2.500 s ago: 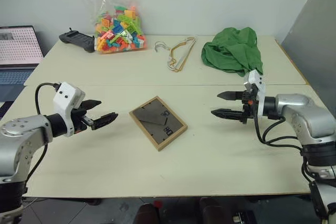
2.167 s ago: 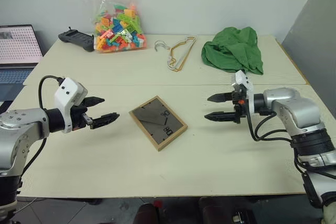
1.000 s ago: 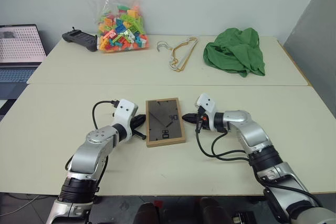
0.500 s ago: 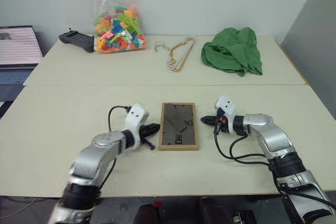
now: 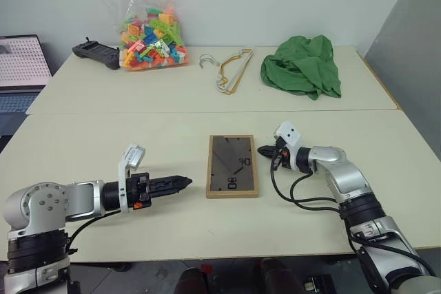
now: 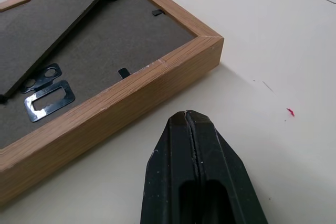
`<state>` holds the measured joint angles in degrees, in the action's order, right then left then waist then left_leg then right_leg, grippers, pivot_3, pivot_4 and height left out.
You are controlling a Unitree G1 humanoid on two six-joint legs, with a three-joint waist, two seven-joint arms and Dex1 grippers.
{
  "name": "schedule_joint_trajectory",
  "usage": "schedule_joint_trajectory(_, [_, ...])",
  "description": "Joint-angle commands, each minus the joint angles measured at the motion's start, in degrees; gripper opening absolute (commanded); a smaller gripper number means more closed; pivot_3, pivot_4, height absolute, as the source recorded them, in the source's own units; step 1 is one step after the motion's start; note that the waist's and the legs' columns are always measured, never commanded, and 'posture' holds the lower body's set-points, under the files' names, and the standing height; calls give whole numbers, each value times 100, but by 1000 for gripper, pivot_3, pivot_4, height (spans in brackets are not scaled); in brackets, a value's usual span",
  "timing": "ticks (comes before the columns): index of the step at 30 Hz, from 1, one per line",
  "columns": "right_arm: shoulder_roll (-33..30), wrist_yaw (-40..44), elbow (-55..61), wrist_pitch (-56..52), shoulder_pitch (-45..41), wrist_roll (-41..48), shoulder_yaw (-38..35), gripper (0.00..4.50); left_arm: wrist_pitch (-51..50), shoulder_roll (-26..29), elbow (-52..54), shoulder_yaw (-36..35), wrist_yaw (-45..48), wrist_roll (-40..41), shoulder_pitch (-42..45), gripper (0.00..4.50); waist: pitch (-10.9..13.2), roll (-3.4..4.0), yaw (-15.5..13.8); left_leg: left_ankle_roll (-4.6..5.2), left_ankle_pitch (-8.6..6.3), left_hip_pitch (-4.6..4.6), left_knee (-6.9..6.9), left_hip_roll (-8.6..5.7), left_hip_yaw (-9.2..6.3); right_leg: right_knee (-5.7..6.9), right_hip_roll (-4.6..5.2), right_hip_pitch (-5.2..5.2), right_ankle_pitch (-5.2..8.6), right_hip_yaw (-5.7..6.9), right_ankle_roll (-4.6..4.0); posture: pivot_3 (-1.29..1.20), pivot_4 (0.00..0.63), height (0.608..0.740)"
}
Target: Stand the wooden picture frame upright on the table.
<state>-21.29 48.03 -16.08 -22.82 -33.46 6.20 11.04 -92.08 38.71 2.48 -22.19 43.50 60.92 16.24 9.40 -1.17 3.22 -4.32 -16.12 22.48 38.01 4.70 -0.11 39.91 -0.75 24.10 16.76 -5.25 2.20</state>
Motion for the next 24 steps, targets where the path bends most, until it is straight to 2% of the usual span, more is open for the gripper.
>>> schedule_joint_trajectory(1, [43,42,506,-87,146,61,84,0,-7,-277,-166,204,-223,-89,-9,4397,0,0,-1,0,0,-1,0,0,0,0,0,-1,0,0,0,0,150,740])
schedule_joint_trajectory(11, [498,-369,1412,-817,466,233,158,0,445,-1355,-275,516,-787,-413,-123,4487,-18,22,-46,-1,0,-8,1,-7,5,2,6,-7,0,-7,-1,0,150,740])
schedule_joint_trajectory(15, [558,-442,1490,-875,513,179,203,0,550,-1414,-247,521,-827,-416,-181,4487,-22,22,-129,0,0,-16,5,-12,5,0,10,-19,0,-6,0,0,150,740])
schedule_joint_trajectory(19, [583,-534,1448,-915,487,170,168,0,657,-1486,-224,442,-858,-338,-212,4487,-22,22,-136,1,-2,-68,-6,-12,5,-24,9,-70,1,-5,1,0,150,740])
schedule_joint_trajectory(20, [579,-542,1444,-919,483,173,162,0,676,-1496,-190,422,-848,-302,-225,4121,-22,22,-136,1,-2,-69,-6,-12,4,-24,9,-71,1,-3,1,0,150,740])
schedule_joint_trajectory(24, [535,-546,1449,-907,516,174,166,0,811,-1562,-47,352,-934,-231,-287,3351,-22,21,-134,1,-2,-65,-6,-11,3,-29,8,-71,1,-4,1,0,150,740])
